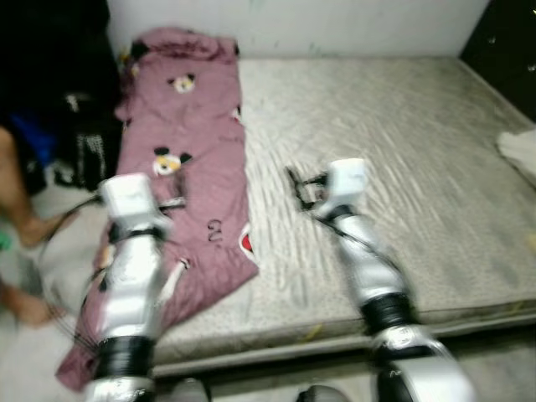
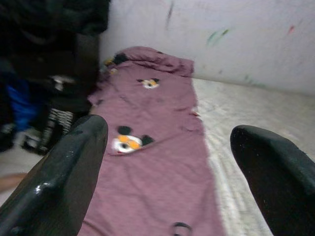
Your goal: Clean up the room
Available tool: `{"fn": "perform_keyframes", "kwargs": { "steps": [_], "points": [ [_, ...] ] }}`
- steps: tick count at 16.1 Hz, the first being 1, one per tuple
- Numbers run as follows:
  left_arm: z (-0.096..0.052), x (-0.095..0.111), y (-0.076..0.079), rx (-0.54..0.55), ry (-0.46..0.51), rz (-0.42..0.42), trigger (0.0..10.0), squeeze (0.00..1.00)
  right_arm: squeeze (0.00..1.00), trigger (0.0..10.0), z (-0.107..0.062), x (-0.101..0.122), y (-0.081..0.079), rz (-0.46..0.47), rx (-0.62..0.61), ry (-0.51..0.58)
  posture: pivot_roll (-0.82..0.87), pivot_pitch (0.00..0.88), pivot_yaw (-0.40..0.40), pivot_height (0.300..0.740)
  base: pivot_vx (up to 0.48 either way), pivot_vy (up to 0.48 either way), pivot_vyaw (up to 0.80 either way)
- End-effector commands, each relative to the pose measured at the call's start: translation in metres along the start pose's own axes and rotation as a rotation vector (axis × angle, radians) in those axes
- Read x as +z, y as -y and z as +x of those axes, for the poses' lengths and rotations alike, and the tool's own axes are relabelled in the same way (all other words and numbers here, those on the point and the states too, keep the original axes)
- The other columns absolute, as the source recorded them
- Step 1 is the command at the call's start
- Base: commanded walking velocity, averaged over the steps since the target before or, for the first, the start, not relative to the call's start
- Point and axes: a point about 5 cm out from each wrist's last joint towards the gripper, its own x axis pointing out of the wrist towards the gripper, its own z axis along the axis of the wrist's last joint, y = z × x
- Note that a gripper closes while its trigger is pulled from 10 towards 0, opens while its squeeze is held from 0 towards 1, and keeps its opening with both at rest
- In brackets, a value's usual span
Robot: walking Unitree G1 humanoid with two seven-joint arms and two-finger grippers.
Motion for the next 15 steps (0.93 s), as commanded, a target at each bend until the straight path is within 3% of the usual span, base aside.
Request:
{"fn": "perform_keyframes", "kwargs": {
  "steps": [1, 6, 8, 15],
  "points": [
    [0.001, 0.004, 0.01, -0.029, 0.016, -0.006, 10.0, 0.0, 0.0, 10.0, -0.002, 0.002, 0.012, -0.015, -0.027, -0.001, -0.06, 0.0, -0.025, 0.74, 0.0, 0.48, 0.0],
    [0.002, 0.01, 0.005, 0.016, 0.064, 0.099, 10.0, 0.0, 0.0, 10.0, -0.002, 0.001, 0.01, -0.019, -0.016, -0.009, -0.06, 0.0, -0.024, 0.74, 0.0, 0.049, 0.0],
    [0.003, 0.008, 0.002, 0.004, 0.047, 0.052, 10.0, 0.0, 0.0, 10.0, -0.002, 0.0, 0.009, -0.016, -0.009, -0.014, -0.06, 0.0, -0.023, 0.74, 0.0, 0.0, 0.0],
    [-0.01, 0.0, -0.002, 0.019, 0.018, 0.052, 10.0, 0.0, 0.0, 10.0, -0.011, -0.004, 0.005, 0.023, 0.005, -0.006, -0.06, 0.0, -0.015, 0.74, 0.0, 0.0, 0.0]
  ]
}}
